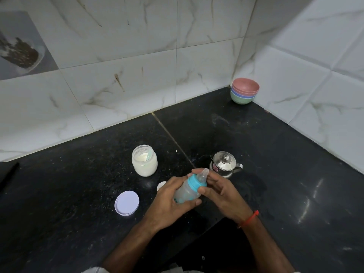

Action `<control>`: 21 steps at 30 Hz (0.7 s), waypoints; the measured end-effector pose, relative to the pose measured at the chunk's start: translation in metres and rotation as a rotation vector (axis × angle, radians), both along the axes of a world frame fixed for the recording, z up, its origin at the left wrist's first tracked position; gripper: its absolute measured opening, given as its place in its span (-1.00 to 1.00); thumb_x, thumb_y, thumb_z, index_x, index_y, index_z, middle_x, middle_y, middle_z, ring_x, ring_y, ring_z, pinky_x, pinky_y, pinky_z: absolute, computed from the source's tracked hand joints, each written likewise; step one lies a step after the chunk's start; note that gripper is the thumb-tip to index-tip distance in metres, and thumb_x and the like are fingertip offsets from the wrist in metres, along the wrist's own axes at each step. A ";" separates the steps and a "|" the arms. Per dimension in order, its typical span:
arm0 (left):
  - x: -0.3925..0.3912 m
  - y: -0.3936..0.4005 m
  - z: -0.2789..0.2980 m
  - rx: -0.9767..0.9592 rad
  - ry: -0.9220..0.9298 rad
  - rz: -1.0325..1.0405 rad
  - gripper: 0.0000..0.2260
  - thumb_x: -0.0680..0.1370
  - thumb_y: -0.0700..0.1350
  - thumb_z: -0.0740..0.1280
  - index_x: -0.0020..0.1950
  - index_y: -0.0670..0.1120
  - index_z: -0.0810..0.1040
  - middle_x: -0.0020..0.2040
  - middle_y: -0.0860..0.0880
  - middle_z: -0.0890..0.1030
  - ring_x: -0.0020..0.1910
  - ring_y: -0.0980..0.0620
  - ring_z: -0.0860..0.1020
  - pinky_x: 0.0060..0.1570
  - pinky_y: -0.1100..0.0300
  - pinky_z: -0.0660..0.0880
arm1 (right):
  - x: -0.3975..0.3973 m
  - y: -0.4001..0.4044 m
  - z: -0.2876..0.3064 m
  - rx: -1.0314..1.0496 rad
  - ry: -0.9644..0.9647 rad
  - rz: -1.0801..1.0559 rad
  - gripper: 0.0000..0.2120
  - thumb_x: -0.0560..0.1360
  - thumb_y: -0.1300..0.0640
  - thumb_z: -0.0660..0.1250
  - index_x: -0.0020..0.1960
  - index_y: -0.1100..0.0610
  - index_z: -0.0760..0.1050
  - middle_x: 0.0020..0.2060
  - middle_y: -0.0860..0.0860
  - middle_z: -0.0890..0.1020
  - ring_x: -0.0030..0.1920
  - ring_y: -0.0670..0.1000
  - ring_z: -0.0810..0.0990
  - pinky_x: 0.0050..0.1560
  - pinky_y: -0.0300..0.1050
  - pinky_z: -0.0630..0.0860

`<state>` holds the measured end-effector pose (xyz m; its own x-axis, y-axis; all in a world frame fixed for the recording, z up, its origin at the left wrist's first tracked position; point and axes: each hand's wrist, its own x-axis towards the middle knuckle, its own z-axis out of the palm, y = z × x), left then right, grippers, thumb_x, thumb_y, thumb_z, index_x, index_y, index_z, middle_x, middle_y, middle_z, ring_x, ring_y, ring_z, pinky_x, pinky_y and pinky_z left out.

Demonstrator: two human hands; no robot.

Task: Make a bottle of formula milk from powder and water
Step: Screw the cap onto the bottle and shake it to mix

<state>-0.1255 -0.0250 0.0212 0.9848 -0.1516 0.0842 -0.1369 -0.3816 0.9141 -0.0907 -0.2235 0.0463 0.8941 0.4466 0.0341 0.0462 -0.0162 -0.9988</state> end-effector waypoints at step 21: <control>-0.007 -0.031 0.014 -0.114 0.008 0.146 -0.53 0.34 0.31 0.52 0.21 0.52 0.50 0.16 0.16 0.63 0.18 0.19 0.60 0.13 0.27 0.59 | 0.004 -0.003 0.009 -0.048 -0.060 -0.154 -0.49 0.37 0.06 0.60 0.25 0.13 0.53 0.13 0.01 0.69 0.20 0.06 0.67 0.24 0.15 0.61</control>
